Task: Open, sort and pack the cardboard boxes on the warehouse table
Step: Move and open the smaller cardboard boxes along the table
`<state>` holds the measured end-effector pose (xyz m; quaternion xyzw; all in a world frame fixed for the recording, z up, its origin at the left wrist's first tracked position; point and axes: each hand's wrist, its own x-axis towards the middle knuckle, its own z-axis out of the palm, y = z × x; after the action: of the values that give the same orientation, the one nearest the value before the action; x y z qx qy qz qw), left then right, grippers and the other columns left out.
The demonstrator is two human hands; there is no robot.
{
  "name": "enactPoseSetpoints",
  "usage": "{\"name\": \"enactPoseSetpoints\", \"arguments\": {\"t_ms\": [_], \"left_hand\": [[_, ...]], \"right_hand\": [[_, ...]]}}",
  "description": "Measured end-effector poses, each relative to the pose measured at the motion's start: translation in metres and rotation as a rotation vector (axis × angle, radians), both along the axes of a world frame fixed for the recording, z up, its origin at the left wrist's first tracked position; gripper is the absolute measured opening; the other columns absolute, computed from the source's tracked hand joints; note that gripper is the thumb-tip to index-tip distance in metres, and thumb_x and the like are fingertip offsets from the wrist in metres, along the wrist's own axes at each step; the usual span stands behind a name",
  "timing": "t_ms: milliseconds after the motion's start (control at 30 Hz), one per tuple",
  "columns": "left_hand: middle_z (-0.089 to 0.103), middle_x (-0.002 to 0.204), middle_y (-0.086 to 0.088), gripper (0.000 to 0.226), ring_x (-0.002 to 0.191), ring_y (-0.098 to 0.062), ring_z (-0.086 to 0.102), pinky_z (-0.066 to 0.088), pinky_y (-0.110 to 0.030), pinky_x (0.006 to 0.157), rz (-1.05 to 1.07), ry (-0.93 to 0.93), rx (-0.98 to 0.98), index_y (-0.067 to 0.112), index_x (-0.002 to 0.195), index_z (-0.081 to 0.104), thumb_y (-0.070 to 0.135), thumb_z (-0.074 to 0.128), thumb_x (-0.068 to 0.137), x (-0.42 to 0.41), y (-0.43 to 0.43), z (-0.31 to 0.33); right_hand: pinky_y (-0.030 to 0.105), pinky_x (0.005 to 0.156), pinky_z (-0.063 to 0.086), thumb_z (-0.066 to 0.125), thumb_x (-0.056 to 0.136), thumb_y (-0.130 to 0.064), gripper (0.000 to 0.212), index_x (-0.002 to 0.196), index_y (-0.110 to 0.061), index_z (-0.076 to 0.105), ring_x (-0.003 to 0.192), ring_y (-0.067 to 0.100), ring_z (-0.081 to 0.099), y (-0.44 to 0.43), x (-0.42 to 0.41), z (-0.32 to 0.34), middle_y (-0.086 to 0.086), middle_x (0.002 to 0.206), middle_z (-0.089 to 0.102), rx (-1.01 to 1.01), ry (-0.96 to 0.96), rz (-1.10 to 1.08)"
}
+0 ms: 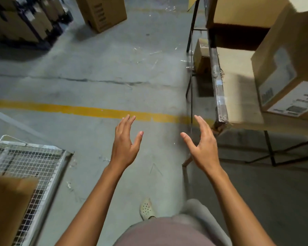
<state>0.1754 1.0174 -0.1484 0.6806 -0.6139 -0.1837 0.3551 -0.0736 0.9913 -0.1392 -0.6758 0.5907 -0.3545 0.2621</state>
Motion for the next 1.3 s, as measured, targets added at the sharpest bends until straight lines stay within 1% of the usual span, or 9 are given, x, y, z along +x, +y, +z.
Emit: {"name": "enactPoseSetpoints", "arguments": {"t_ms": [167, 367, 433, 567, 633, 700, 833, 1033, 1300], "left_hand": [[0.042, 0.153, -0.011, 0.055, 0.145, -0.026, 0.033, 0.015, -0.011, 0.115, -0.011, 0.013, -0.065, 0.008, 0.145, 0.046, 0.031, 0.056, 0.096, 0.032, -0.078, 0.008], [0.042, 0.153, -0.009, 0.055, 0.144, -0.026, 0.033, 0.027, -0.034, 0.117, -0.033, -0.020, -0.109, 0.010, 0.145, 0.046, 0.037, 0.052, 0.097, 0.052, -0.192, 0.006], [0.042, 0.152, -0.009, 0.055, 0.144, -0.025, 0.033, 0.027, -0.032, 0.117, -0.035, -0.029, -0.113, 0.010, 0.145, 0.046, 0.036, 0.052, 0.097, 0.057, -0.232, 0.012], [0.043, 0.152, -0.008, 0.056, 0.144, -0.023, 0.033, 0.019, -0.015, 0.115, -0.059, -0.063, -0.140, 0.013, 0.145, 0.045, 0.041, 0.049, 0.097, 0.063, -0.313, 0.035], [0.043, 0.152, -0.008, 0.056, 0.144, -0.025, 0.033, 0.019, -0.017, 0.115, -0.064, -0.077, -0.168, 0.013, 0.145, 0.046, 0.041, 0.049, 0.097, 0.065, -0.356, 0.048], [0.043, 0.152, -0.009, 0.054, 0.144, -0.026, 0.034, 0.023, -0.026, 0.117, -0.080, -0.082, -0.199, 0.012, 0.145, 0.046, 0.036, 0.053, 0.097, 0.067, -0.397, 0.062], [0.044, 0.151, -0.012, 0.054, 0.142, -0.029, 0.036, 0.030, -0.043, 0.117, -0.183, -0.116, -0.293, 0.009, 0.145, 0.045, 0.029, 0.056, 0.096, 0.063, -0.484, 0.090], [0.044, 0.151, -0.013, 0.056, 0.143, -0.028, 0.035, 0.028, -0.036, 0.116, -0.345, -0.144, -0.395, 0.009, 0.145, 0.045, 0.033, 0.055, 0.096, 0.042, -0.635, 0.123], [0.042, 0.150, -0.014, 0.058, 0.141, -0.027, 0.035, 0.031, -0.041, 0.116, -0.665, -0.178, -0.494, 0.010, 0.147, 0.042, 0.037, 0.053, 0.097, -0.007, -0.842, 0.171]], "right_hand": [[0.038, 0.118, 0.033, 0.050, 0.085, -0.066, 0.084, 0.150, -0.015, 0.040, 0.145, 0.018, 0.036, -0.065, 0.036, -0.005, 0.005, 0.155, 0.041, 0.001, -0.006, 0.017], [0.044, 0.114, 0.038, 0.051, 0.085, -0.066, 0.082, 0.150, -0.018, 0.040, 0.143, 0.019, 0.039, -0.181, 0.066, -0.010, 0.003, 0.154, 0.043, -0.010, -0.053, 0.020], [0.048, 0.110, 0.042, 0.053, 0.085, -0.064, 0.080, 0.150, -0.018, 0.041, 0.141, 0.019, 0.041, -0.223, 0.074, -0.009, 0.003, 0.153, 0.044, -0.028, -0.090, 0.021], [0.049, 0.110, 0.042, 0.057, 0.085, -0.059, 0.078, 0.148, -0.015, 0.043, 0.139, 0.021, 0.044, -0.305, 0.082, 0.007, 0.005, 0.150, 0.047, -0.064, -0.134, 0.016], [0.045, 0.113, 0.039, 0.056, 0.085, -0.058, 0.078, 0.146, -0.011, 0.046, 0.138, 0.023, 0.045, -0.344, 0.083, 0.022, 0.009, 0.149, 0.048, -0.111, -0.125, 0.006], [0.043, 0.114, 0.037, 0.055, 0.085, -0.059, 0.078, 0.146, -0.011, 0.046, 0.139, 0.022, 0.044, -0.380, 0.082, 0.039, 0.010, 0.149, 0.048, -0.146, -0.117, -0.019], [0.050, 0.109, 0.043, 0.054, 0.087, -0.059, 0.075, 0.149, -0.019, 0.041, 0.140, 0.019, 0.041, -0.449, 0.076, 0.073, 0.003, 0.153, 0.043, -0.194, -0.132, -0.059], [0.051, 0.106, 0.047, 0.053, 0.087, -0.063, 0.080, 0.153, -0.023, 0.033, 0.139, 0.016, 0.041, -0.555, 0.064, 0.123, 0.002, 0.153, 0.042, -0.326, -0.107, -0.184], [0.053, 0.107, 0.045, 0.051, 0.087, -0.064, 0.078, 0.152, -0.025, 0.036, 0.141, 0.021, 0.039, -0.690, 0.036, 0.178, 0.003, 0.158, 0.036, -0.415, 0.040, -0.514]]}}
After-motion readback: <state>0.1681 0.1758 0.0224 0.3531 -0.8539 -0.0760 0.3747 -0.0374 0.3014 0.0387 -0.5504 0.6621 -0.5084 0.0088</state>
